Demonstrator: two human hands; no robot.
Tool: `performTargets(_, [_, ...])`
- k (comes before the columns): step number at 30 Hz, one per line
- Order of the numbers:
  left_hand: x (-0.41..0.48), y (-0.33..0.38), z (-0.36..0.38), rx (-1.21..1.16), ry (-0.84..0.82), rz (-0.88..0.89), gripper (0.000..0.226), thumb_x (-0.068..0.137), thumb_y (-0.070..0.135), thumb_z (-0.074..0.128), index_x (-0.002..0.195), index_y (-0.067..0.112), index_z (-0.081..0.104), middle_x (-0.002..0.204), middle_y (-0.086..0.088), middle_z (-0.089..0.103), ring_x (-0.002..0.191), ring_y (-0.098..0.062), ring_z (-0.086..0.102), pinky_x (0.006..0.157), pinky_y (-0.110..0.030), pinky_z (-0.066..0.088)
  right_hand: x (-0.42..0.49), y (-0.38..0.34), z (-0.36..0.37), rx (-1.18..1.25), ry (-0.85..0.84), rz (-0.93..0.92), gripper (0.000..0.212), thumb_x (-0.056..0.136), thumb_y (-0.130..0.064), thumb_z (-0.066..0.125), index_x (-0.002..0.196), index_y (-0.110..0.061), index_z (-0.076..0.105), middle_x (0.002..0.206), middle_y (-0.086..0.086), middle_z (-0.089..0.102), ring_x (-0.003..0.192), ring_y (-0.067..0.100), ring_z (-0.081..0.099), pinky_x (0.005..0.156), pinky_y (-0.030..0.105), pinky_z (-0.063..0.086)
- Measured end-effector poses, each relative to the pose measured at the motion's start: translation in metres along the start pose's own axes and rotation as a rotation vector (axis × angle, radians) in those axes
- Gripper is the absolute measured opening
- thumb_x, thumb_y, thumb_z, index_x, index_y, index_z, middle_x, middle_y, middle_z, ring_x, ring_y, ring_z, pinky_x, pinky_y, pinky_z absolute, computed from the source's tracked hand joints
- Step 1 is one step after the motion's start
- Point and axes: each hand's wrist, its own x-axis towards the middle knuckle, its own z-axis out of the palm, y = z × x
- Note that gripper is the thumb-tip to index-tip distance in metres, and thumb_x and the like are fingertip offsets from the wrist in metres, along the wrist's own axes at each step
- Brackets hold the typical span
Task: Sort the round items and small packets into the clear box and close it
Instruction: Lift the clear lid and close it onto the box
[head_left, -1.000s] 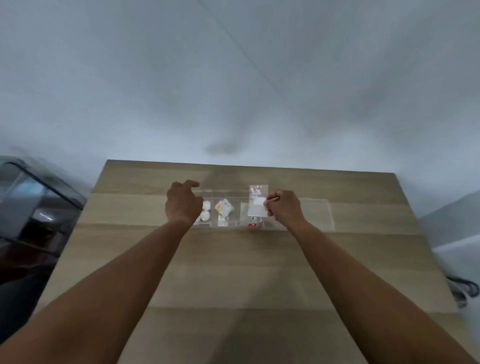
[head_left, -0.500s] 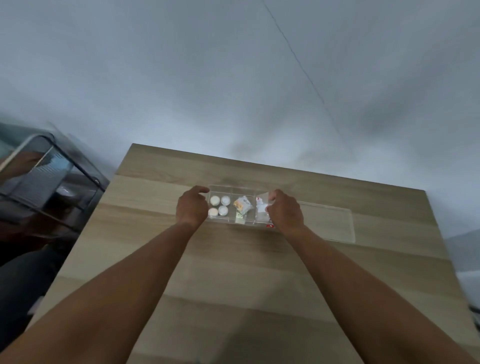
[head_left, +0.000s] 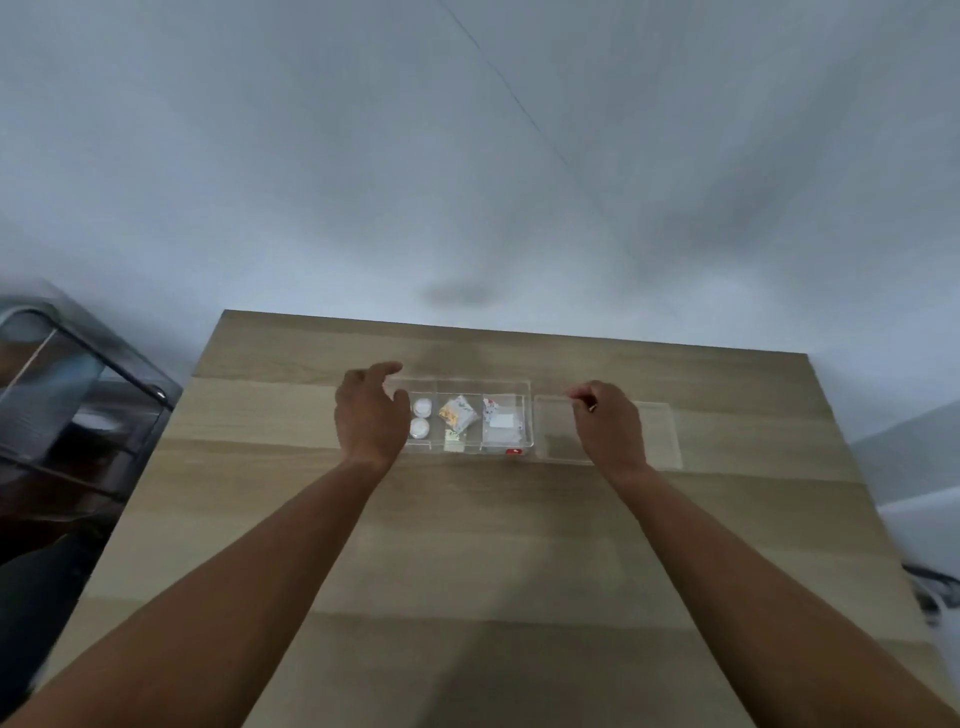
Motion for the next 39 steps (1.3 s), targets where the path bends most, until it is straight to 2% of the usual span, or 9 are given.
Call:
performTargets(5, [-0.030,0.061,0.033,-0.213,-0.156,0.225,0.026,0.088,0.011,0.056,0.101,0.028,0.071,0.105,0.002,0.066,0.082,-0.009,0.062,0.083,-0.027,0.052,-0.001,0.048,-0.026,-0.002,0.083,0.159,0.018,0.085,-0.009,0.057,0.097,-0.011,0.070,0.101,0.015,0.067,0.098,0.031,0.060,0.084,0.032,0.045])
performTargets(9, [-0.060,0.099,0.069,-0.249,-0.373,0.281,0.024,0.090,0.015,0.055,0.100,0.029,0.071,0.100,0.004,0.074,0.083,-0.007,0.068,0.081,-0.024,0.054,-0.006,0.077,-0.042,-0.100,0.104,0.237,0.021,0.083,-0.014,0.058,0.102,-0.016,0.068,0.105,0.016,0.064,0.102,0.035,0.056,0.091,0.041,0.045])
performTargets(11, [-0.073,0.111,0.088,-0.205,-0.472,0.289,0.026,0.090,0.017,0.055,0.110,0.027,0.068,0.110,0.002,0.072,0.097,-0.011,0.066,0.089,-0.025,0.051,-0.010,0.090,-0.048,-0.135,0.105,0.296,0.025,0.083,-0.017,0.058,0.107,-0.017,0.065,0.112,0.016,0.061,0.107,0.036,0.053,0.093,0.043,0.044])
performTargets(16, [-0.090,0.126,0.122,0.038,-0.670,0.213,0.063,0.088,0.022,0.057,0.147,0.019,0.035,0.156,-0.016,0.028,0.144,-0.030,0.028,0.118,-0.038,0.026,-0.013,0.113,-0.055,-0.143,0.030,0.369,0.038,0.086,-0.020,0.055,0.124,-0.014,0.056,0.127,0.016,0.056,0.118,0.036,0.049,0.097,0.042,0.043])
performTargets(19, [-0.094,0.128,0.134,0.129,-0.707,0.140,0.078,0.088,0.022,0.059,0.153,0.022,0.016,0.162,-0.021,-0.003,0.151,-0.036,0.002,0.121,-0.044,0.015,-0.014,0.119,-0.052,-0.139,-0.069,0.319,0.044,0.089,-0.021,0.051,0.132,-0.010,0.048,0.134,0.016,0.054,0.122,0.034,0.049,0.101,0.041,0.042])
performTargets(22, [-0.099,0.133,0.142,0.146,-0.718,0.075,0.085,0.087,0.020,0.059,0.154,0.021,0.008,0.161,-0.024,-0.013,0.150,-0.036,-0.007,0.121,-0.045,0.010,-0.018,0.121,-0.047,-0.090,-0.146,0.320,0.057,0.089,-0.021,0.054,0.142,-0.008,0.035,0.145,0.015,0.044,0.133,0.033,0.041,0.109,0.042,0.036])
performTargets(26, [-0.100,0.139,0.146,0.104,-0.650,-0.034,0.085,0.084,0.020,0.060,0.153,0.021,0.011,0.161,-0.026,-0.004,0.150,-0.038,0.003,0.120,-0.045,0.014,-0.023,0.123,-0.038,-0.014,-0.155,0.366,0.065,0.089,-0.020,0.056,0.145,-0.004,0.027,0.150,0.016,0.036,0.138,0.032,0.033,0.113,0.040,0.029])
performTargets(32, [-0.095,0.142,0.139,-0.096,-0.532,-0.062,0.070,0.083,0.017,0.059,0.147,0.020,0.033,0.149,-0.014,0.043,0.137,-0.035,0.039,0.115,-0.047,0.031,-0.021,0.121,-0.049,0.101,0.014,0.414,0.057,0.087,-0.012,0.054,0.140,-0.003,0.036,0.143,0.019,0.044,0.132,0.031,0.041,0.109,0.038,0.034])
performTargets(39, [-0.075,0.134,0.105,-0.349,-0.334,-0.018,0.056,0.088,0.013,0.056,0.142,0.025,0.043,0.145,-0.006,0.052,0.134,-0.025,0.047,0.112,-0.037,0.039,-0.014,0.081,-0.056,0.185,0.209,0.390,0.048,0.088,-0.011,0.051,0.135,-0.003,0.044,0.134,0.019,0.053,0.122,0.034,0.049,0.104,0.040,0.039])
